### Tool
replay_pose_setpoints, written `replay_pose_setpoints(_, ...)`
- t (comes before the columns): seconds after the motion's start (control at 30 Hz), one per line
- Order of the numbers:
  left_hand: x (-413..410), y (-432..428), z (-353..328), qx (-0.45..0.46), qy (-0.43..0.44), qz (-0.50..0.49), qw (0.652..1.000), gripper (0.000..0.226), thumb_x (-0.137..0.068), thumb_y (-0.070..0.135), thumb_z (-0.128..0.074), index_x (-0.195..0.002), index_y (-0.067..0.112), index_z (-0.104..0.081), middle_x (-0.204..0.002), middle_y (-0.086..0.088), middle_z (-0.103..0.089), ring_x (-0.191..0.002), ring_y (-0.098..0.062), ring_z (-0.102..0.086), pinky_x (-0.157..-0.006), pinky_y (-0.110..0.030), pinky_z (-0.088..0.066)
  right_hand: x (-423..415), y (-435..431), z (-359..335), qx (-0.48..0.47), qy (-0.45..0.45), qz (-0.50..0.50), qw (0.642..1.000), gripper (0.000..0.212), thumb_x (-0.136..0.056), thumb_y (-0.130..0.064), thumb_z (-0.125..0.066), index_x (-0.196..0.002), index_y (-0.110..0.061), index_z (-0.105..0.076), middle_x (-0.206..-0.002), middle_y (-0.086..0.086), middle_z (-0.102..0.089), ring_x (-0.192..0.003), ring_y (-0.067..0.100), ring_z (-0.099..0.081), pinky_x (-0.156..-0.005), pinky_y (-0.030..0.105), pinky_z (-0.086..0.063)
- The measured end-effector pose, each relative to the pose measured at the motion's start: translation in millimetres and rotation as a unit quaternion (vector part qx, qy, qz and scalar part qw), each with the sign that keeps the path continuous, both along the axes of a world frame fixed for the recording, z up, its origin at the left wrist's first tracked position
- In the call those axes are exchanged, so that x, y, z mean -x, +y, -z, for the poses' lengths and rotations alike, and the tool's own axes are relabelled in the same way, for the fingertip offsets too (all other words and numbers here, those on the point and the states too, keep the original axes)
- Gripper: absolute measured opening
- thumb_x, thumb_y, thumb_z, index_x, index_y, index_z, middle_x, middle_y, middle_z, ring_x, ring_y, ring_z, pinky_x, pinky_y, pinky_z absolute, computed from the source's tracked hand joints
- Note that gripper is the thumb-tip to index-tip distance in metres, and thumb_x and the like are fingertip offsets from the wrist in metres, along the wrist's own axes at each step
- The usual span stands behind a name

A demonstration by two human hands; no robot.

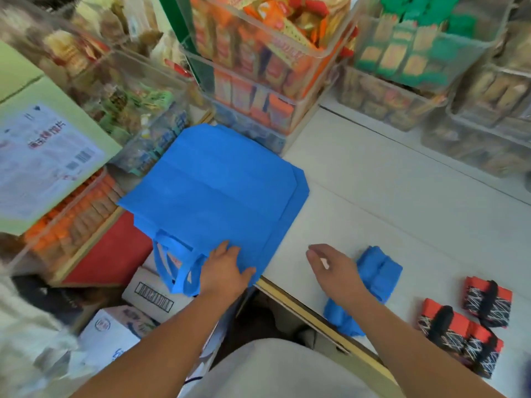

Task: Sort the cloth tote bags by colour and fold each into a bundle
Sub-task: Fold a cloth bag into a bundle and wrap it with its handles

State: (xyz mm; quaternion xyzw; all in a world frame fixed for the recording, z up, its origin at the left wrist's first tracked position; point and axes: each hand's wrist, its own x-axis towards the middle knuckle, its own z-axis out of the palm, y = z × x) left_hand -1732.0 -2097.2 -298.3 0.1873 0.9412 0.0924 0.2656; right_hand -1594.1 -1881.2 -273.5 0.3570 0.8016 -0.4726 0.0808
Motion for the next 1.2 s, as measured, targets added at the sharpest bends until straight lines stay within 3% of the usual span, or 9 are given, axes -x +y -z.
replay_pose_setpoints(0.13,12,-16,11,-0.039,-0.013,0.031,0.999,0.060,-0.091,0.051,-0.068,-0.140,0.019,-0.056,-0.159,0.002,-0.037,-0.145,-0.022,-0.031,-0.114,-0.035,-0.036,22,-25,-7,0.061,-0.011,-0.024,0.998,0.014,-0.102,-0.036,-0.056,-0.103,-0.034,-0.069,-0.103,-0.019,-0.071,-0.098,-0.009,-0.062,-0.085,0.010,-0.043)
replay_pose_setpoints(0.27,19,-21,18,-0.084,0.016,0.073,0.994,0.026,-0.094,0.034,-0.065,-0.107,0.014,-0.074,-0.126,0.002,-0.067,-0.123,-0.023,-0.052,-0.094,-0.037,-0.050,31,-29,-16,0.082,-0.032,-0.025,0.996,0.019,-0.102,-0.039,-0.054,-0.101,-0.030,-0.071,-0.095,-0.016,-0.074,-0.094,-0.001,-0.066,-0.088,0.021,-0.049)
replay_pose_setpoints(0.47,35,-18,7,-0.183,-0.001,0.051,0.982,0.039,-0.096,0.048,-0.046,-0.084,0.016,-0.066,-0.078,0.004,-0.063,-0.084,-0.017,-0.051,-0.071,-0.040,-0.052,30,-22,-26,0.056,0.009,-0.005,0.998,0.028,-0.098,-0.039,-0.062,-0.126,-0.038,-0.064,-0.126,-0.020,-0.062,-0.115,-0.003,-0.056,-0.106,0.031,-0.047)
replay_pose_setpoints(0.6,38,6,-42,-0.263,-0.014,0.157,0.952,0.041,-0.098,0.047,-0.043,-0.089,0.015,-0.066,-0.077,0.006,-0.060,-0.081,-0.017,-0.053,-0.074,-0.040,-0.049,33,4,-41,-0.102,0.103,-0.140,0.979,0.061,-0.092,-0.055,-0.065,-0.148,-0.042,-0.045,-0.161,-0.005,-0.031,-0.150,0.015,-0.023,-0.118,0.034,-0.022)
replay_pose_setpoints(0.73,46,39,-106,-0.287,0.040,0.262,0.920,0.035,-0.100,0.043,-0.048,-0.097,0.018,-0.071,-0.082,0.007,-0.064,-0.081,-0.014,-0.054,-0.074,-0.032,-0.046,40,39,-57,-0.239,0.138,-0.218,0.936,0.047,-0.091,-0.063,-0.054,-0.125,-0.033,-0.070,-0.143,-0.003,-0.059,-0.144,0.029,-0.041,-0.116,0.055,-0.027)
replay_pose_setpoints(0.83,50,67,-154,-0.263,0.177,0.267,0.910,0.039,-0.095,0.051,-0.046,-0.102,0.024,-0.073,-0.090,0.006,-0.069,-0.089,-0.021,-0.061,-0.078,-0.041,-0.052,33,58,-82,-0.205,0.206,-0.110,0.950,0.017,-0.096,-0.030,-0.065,-0.104,-0.020,-0.077,-0.108,-0.014,-0.072,-0.113,0.018,-0.065,-0.108,0.034,-0.042)
replay_pose_setpoints(0.9,43,89,-186,-0.241,0.268,0.235,0.903,0.043,-0.091,0.052,-0.053,-0.115,0.022,-0.071,-0.111,-0.001,-0.069,-0.106,-0.029,-0.062,-0.093,-0.047,-0.051,25,69,-103,-0.176,0.229,-0.011,0.957,0.010,-0.099,-0.014,-0.064,-0.095,-0.018,-0.072,-0.086,-0.014,-0.068,-0.086,0.017,-0.063,-0.082,0.013,-0.044)
replay_pose_setpoints(1.0,19,124,-231,-0.194,0.379,0.242,0.872,0.048,-0.083,0.042,-0.074,-0.122,0.016,-0.066,-0.138,-0.011,-0.056,-0.130,-0.036,-0.048,-0.111,-0.055,-0.038,15,93,-132,-0.215,0.218,0.113,0.945,0.015,-0.104,-0.025,-0.053,-0.091,-0.025,-0.061,-0.073,-0.003,-0.062,-0.072,0.022,-0.055,-0.066,0.035,-0.043)
replay_pose_setpoints(1.2,-15,183,-258,-0.197,0.418,0.320,0.827,0.052,-0.083,0.044,-0.070,-0.125,0.014,-0.066,-0.151,-0.011,-0.048,-0.146,-0.033,-0.035,-0.120,-0.056,-0.025,2,148,-175,-0.158,0.251,0.270,0.916,0.024,-0.106,-0.033,-0.045,-0.087,-0.019,-0.053,-0.065,-0.009,-0.052,-0.060,0.004,-0.048,-0.058,0.029,-0.038)
